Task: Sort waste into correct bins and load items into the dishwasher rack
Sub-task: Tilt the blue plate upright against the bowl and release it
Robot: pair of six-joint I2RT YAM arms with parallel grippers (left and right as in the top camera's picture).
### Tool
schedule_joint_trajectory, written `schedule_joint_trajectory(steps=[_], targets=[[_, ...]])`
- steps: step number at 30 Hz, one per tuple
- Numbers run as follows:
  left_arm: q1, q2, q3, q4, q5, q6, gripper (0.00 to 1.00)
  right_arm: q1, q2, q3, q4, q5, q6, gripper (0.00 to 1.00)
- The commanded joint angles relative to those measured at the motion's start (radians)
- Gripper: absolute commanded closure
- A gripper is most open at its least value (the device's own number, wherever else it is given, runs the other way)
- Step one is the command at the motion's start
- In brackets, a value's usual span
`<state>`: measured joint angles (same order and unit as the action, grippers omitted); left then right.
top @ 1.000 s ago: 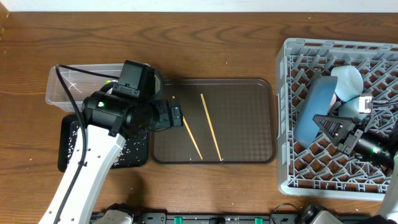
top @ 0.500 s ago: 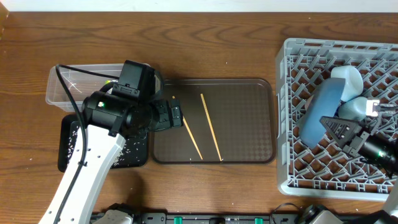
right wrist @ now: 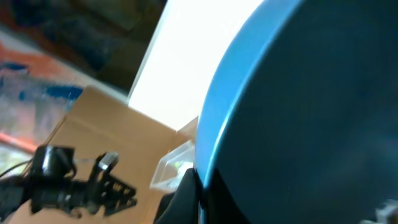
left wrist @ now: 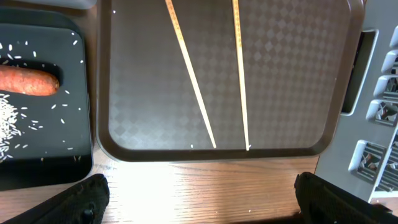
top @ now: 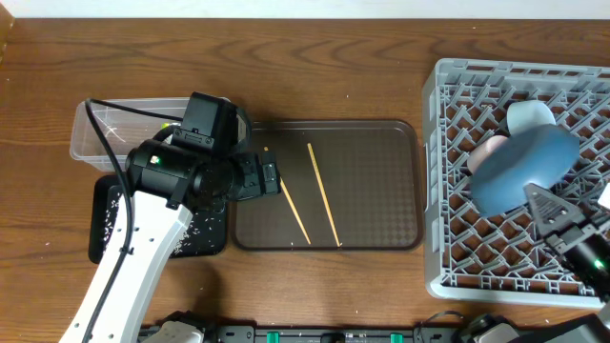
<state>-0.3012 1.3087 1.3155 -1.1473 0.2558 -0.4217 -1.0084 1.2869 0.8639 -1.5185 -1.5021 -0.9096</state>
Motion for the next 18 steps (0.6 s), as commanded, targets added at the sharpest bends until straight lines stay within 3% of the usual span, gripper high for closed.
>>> schedule_joint_trajectory(steps=[1,6,11,16,18], targets=[[0.005,-0.007,0.020,-0.003,-0.006,0.002,0.02,-0.073,0.027,-0.034,0.023,0.335,0.004,0.95],[0.005,-0.007,0.020,-0.003,-0.006,0.002,0.02,-0.090,0.027,-0.034,0.023,0.360,0.004,0.82],[0.005,-0.007,0.020,-0.003,-0.006,0.002,0.02,-0.090,0.027,-0.034,0.018,0.369,0.004,0.57],[0.005,-0.007,0.020,-0.003,-0.006,0.002,0.02,-0.091,0.027,-0.034,0.014,0.361,0.004,0.43],[0.005,-0.007,0.020,-0.003,-0.006,0.002,0.02,-0.091,0.027,-0.034,0.010,0.360,0.004,0.31]])
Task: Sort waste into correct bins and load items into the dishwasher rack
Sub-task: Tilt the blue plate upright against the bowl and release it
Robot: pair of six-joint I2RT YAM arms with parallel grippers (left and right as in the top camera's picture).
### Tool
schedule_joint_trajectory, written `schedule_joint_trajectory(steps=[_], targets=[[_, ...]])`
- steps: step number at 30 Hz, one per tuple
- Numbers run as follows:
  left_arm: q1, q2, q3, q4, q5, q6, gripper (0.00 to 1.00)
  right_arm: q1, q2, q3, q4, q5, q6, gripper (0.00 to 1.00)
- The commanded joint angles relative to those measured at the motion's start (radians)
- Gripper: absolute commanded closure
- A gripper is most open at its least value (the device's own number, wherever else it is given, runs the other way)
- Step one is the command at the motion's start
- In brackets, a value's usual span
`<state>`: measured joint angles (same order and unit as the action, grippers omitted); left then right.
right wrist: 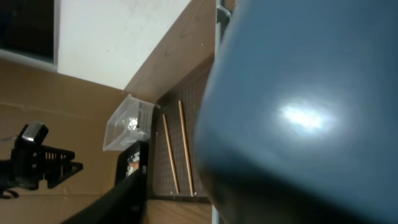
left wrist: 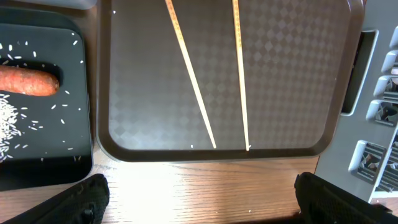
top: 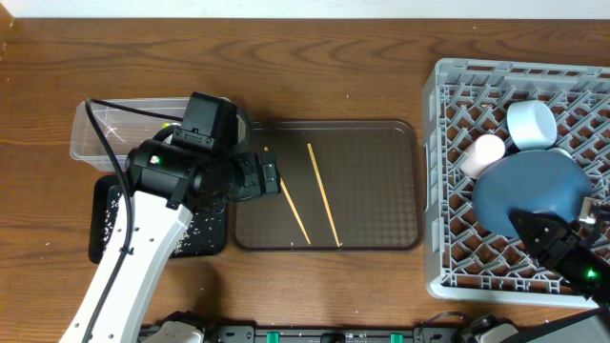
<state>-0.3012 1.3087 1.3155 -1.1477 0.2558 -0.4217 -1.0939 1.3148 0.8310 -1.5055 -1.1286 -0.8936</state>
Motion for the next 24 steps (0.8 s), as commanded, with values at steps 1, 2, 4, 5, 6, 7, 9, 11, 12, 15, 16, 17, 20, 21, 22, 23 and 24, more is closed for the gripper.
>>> schedule_joint_trajectory(steps=[1,2,4,5,6,7,9,11,12,15,16,17,20,21,22,23,24], targets=[[0.005,-0.007,0.020,-0.003,-0.006,0.002,0.02,-0.006,-0.001,-0.001,-0.006,-0.022,-0.012,0.30],[0.005,-0.007,0.020,-0.003,-0.006,0.002,0.02,-0.006,-0.001,0.000,-0.007,-0.031,-0.012,0.29],[0.005,-0.007,0.020,-0.003,-0.006,0.002,0.02,-0.006,-0.001,0.008,-0.027,-0.060,-0.012,0.25],[0.005,-0.007,0.020,-0.003,-0.006,0.002,0.02,-0.006,-0.001,0.014,-0.037,-0.071,-0.012,0.24],[0.005,-0.007,0.020,-0.003,-0.006,0.002,0.02,-0.006,-0.001,0.026,-0.053,-0.084,-0.012,0.23],[0.005,-0.007,0.020,-0.003,-0.006,0.002,0.02,-0.006,-0.001,0.037,-0.064,-0.093,-0.012,0.19],[0.005,-0.007,0.020,-0.003,-0.006,0.002,0.02,-0.006,-0.001,0.062,-0.084,-0.095,-0.012,0.14],[0.005,-0.007,0.020,-0.003,-0.006,0.002,0.02,-0.006,-0.001,0.094,-0.101,-0.087,-0.012,0.09],[0.005,-0.007,0.020,-0.003,-0.006,0.002,0.02,-0.006,-0.001,0.116,-0.113,-0.083,-0.013,0.07],[0.005,-0.007,0.020,-0.003,-0.006,0.002,0.02,-0.007,-0.001,0.164,-0.155,-0.080,-0.013,0.02],[0.005,-0.007,0.020,-0.003,-0.006,0.002,0.02,-0.008,-0.001,0.177,-0.169,-0.080,-0.013,0.01],[0.005,-0.007,0.020,-0.003,-0.006,0.002,0.02,-0.010,-0.001,0.193,-0.191,-0.079,-0.013,0.01],[0.005,-0.007,0.020,-0.003,-0.006,0.002,0.02,-0.019,-0.007,0.203,-0.196,-0.074,0.006,0.01],[0.005,-0.007,0.020,-0.003,-0.006,0.002,0.02,-0.022,-0.010,0.203,-0.196,-0.070,0.006,0.01],[0.005,-0.007,0.020,-0.003,-0.006,0.002,0.02,-0.028,-0.012,0.203,-0.196,-0.064,0.006,0.01],[0.005,-0.007,0.020,-0.003,-0.006,0.002,0.02,-0.034,-0.013,0.203,-0.196,-0.058,0.006,0.01],[0.005,-0.007,0.020,-0.003,-0.006,0.002,0.02,-0.042,-0.014,0.203,-0.196,-0.053,0.006,0.01]])
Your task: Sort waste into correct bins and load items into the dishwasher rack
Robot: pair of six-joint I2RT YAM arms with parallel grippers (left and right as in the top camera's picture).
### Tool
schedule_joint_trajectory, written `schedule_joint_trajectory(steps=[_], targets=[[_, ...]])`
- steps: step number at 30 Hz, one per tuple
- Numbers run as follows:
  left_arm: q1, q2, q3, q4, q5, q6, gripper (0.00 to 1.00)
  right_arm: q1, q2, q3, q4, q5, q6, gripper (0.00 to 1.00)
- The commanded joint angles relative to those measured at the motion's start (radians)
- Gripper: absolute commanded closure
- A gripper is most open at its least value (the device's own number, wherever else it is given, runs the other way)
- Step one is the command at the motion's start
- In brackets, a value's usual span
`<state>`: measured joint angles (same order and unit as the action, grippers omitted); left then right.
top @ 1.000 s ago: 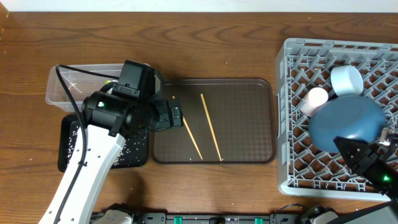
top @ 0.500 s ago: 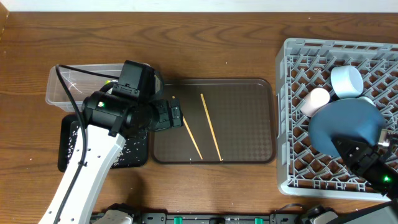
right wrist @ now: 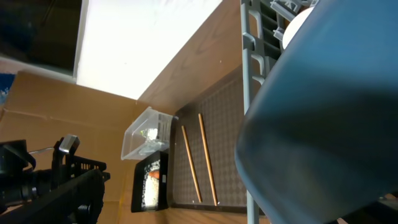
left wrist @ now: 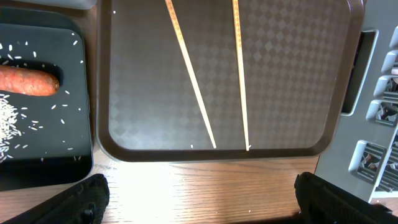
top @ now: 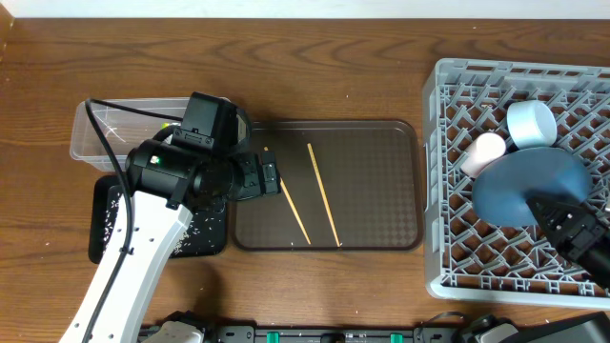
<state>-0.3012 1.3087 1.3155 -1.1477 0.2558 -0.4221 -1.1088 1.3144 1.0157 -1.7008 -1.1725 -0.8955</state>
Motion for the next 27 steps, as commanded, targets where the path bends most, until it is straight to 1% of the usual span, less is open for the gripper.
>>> schedule_joint_trajectory(steps=[1,5,10,15,18,22,27], targets=[[0.005,-0.007,0.020,-0.003,-0.006,0.002,0.02,-0.034,-0.014,0.018,-0.001,-0.006,0.008,0.01],[0.005,-0.007,0.020,-0.003,-0.006,0.002,0.02,-0.083,-0.014,0.018,0.000,-0.001,0.008,0.01],[0.005,-0.007,0.020,-0.003,-0.006,0.002,0.02,-0.189,-0.014,0.018,-0.001,0.010,0.008,0.01],[0.005,-0.007,0.020,-0.003,-0.006,0.002,0.02,-0.265,-0.014,0.018,0.011,0.013,0.009,0.01],[0.005,-0.007,0.020,-0.003,-0.006,0.002,0.02,-0.303,-0.014,0.018,0.042,0.013,0.048,0.01],[0.005,-0.007,0.020,-0.003,-0.006,0.002,0.02,-0.333,-0.014,0.018,0.067,0.002,0.072,0.01],[0.005,-0.007,0.020,-0.003,-0.006,0.002,0.02,-0.334,-0.014,0.018,0.070,-0.049,0.060,0.01]])
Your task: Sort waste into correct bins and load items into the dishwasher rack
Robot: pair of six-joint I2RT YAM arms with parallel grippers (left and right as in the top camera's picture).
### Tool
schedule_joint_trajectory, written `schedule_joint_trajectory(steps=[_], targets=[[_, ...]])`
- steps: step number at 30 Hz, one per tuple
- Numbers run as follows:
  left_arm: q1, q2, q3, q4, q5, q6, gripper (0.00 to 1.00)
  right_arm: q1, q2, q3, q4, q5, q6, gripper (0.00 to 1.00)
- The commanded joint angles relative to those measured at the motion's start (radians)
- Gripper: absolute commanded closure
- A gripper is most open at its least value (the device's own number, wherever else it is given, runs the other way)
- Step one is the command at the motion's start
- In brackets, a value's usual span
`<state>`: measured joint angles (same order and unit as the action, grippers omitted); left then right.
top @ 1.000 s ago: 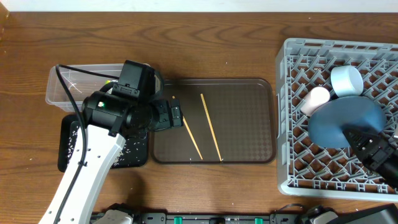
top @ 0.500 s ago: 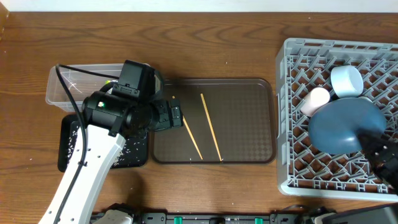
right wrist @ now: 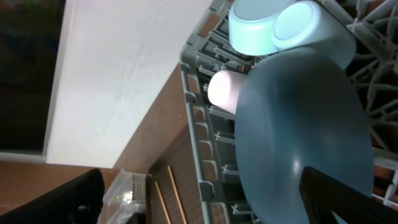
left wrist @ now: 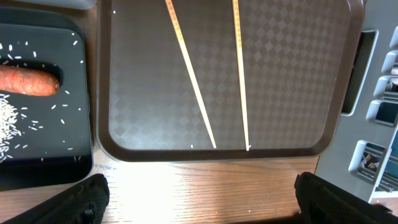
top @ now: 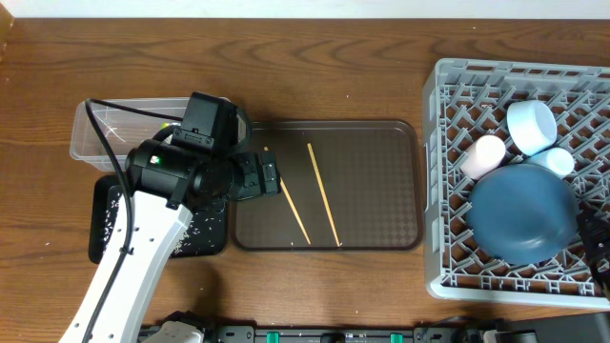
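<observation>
A blue bowl (top: 522, 221) lies in the grey dishwasher rack (top: 448, 105), below a white cup (top: 531, 126), a pink cup (top: 481, 155) and a small pale cup (top: 555, 160). The same blue bowl (right wrist: 298, 130) fills the right wrist view. My right gripper (right wrist: 205, 193) is open and clear of it, at the rack's right edge (top: 596, 243). Two chopsticks (top: 294, 211) (top: 322, 193) lie on the brown tray (top: 381, 152). My left gripper (top: 265, 178) hangs open over the tray's left side. It holds nothing (left wrist: 199, 194).
A black board (left wrist: 37, 155) strewn with rice holds an orange sausage-like piece (left wrist: 28, 81), left of the tray. A clear plastic container (top: 114, 133) stands behind it. The rack's wall (left wrist: 373, 124) rises just right of the tray.
The right gripper has drawn back to the right, away from the blue bowl. The bowl now lies flatter and lower in the rack. The left arm has not moved.
The right gripper was shut on the rim of the blue bowl, held tilted over the rack. Then the bowl sat lower with the jaws wider apart. Then the jaws stood wide beside it. Now it rests in the rack alone. The left arm stayed still.
</observation>
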<state>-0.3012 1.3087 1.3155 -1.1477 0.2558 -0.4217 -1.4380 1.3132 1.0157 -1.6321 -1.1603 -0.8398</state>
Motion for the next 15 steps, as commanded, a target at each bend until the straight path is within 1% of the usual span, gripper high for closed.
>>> schedule_joint_trajectory(steps=[1,6,10,11,12,13,14,15], targets=[[0.005,-0.007,0.020,-0.003,-0.006,0.002,0.02,0.001,-0.013,0.018,0.001,-0.077,-0.008,0.01],[0.005,-0.007,0.020,-0.003,-0.006,0.002,0.02,0.086,-0.013,0.018,-0.017,-0.167,-0.110,0.01],[0.005,-0.007,0.020,-0.003,-0.006,0.002,0.02,0.218,-0.013,0.018,-0.045,-0.293,-0.259,0.01],[0.005,-0.007,0.020,-0.003,-0.006,0.002,0.02,0.247,-0.013,0.018,-0.039,-0.303,-0.279,0.08],[0.005,-0.007,0.020,-0.003,-0.006,0.002,0.02,0.287,-0.013,0.018,-0.010,-0.307,-0.288,0.36],[0.005,-0.007,0.020,-0.003,-0.006,0.002,0.02,0.325,-0.012,0.018,0.033,-0.302,-0.269,0.59],[0.005,-0.007,0.020,-0.003,-0.006,0.002,0.02,0.345,-0.011,0.018,0.063,-0.293,-0.246,0.71],[0.005,-0.007,0.020,-0.003,-0.006,0.002,0.02,0.366,-0.010,0.018,0.109,-0.275,-0.202,0.81]])
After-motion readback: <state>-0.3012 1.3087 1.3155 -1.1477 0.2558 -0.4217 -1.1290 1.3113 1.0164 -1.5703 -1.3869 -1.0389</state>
